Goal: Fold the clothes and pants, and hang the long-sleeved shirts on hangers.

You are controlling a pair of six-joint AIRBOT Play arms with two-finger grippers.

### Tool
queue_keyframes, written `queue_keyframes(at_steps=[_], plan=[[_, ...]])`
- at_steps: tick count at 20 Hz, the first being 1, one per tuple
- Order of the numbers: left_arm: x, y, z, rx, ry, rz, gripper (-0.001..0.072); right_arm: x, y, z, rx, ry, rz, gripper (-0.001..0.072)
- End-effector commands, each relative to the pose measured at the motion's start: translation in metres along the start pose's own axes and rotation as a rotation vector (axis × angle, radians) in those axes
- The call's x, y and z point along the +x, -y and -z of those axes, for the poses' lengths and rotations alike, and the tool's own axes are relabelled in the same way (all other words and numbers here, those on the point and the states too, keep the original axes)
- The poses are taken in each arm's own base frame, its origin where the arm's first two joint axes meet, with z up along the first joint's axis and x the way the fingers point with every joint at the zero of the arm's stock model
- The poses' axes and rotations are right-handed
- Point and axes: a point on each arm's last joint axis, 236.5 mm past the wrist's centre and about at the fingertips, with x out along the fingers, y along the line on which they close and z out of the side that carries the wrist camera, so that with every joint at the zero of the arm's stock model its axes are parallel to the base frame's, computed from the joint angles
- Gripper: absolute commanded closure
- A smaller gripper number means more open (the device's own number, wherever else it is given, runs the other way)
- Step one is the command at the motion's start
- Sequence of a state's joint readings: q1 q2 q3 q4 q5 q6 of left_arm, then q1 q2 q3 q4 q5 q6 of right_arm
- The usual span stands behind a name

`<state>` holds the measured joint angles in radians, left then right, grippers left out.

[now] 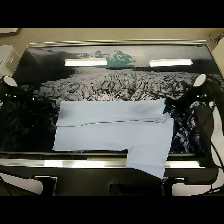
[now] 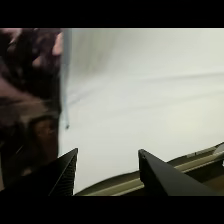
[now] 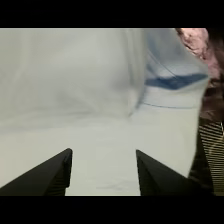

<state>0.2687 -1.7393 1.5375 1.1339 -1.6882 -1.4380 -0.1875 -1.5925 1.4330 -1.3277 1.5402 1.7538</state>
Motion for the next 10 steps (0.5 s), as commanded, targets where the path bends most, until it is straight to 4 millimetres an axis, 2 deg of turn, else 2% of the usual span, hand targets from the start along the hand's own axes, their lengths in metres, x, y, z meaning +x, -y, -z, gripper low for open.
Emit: queue_keyframes(at_steps=[1,3,4,6,8,10], plan=[[-0.024,-0.028,0.022,-0.065,-0.018,-0.028,0.0270,-0.026,0.039,0.023,0.057,-0.073,-0.002,0.0233],[-0.025,-0.044,0.037,-0.109,-0.005,-0.042,0.0279,-0.033,0.061,0.038,0.087,-0.084,0.020,0.0233],[-0.015,-0.050,0.049,-0.127,-0.012,-0.035,0.0279,-0.030,0.068,0.046,0.088,-0.081,0.037,0.0222],[0.021,-0.059,0.077,-0.112,-0.037,-0.018,0.0280,-0.012,0.078,0.067,0.085,-0.093,0.061,0.0198],[0.053,-0.064,0.102,-0.106,-0.050,0.004,0.0357,0.007,0.082,0.084,0.079,-0.118,0.056,0.0199],[0.076,-0.065,0.128,-0.105,-0.109,0.031,0.0356,0.015,0.082,0.093,0.071,-0.148,0.051,0.0200]])
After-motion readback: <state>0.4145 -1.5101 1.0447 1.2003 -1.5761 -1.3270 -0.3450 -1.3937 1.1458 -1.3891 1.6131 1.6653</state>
